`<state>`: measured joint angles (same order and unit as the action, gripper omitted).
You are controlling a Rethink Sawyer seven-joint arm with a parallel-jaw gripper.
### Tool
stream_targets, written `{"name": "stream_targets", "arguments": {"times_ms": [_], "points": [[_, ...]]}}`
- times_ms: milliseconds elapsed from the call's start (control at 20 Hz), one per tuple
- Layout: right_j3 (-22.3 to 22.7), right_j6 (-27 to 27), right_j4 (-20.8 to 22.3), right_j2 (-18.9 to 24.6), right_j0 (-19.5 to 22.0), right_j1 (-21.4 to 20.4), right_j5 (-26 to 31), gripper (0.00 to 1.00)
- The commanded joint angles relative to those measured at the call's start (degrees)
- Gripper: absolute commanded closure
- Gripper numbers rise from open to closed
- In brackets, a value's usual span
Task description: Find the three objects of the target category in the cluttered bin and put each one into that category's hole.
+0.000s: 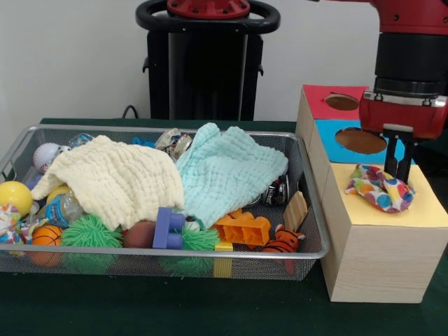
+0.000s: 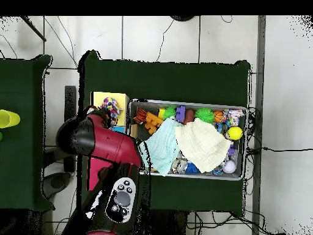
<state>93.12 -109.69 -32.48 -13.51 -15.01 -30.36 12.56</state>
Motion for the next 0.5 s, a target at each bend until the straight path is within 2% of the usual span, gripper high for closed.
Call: {"name": "stream_targets", "arguments": {"times_ms": [50,500], "points": [[-0.06,-8.3,2.23,2.79,1.08,3.35,1.78,1.0],[-0.45,-8.17,2.8,1.08,-0.42,2.6,6.64,1.0]]}}
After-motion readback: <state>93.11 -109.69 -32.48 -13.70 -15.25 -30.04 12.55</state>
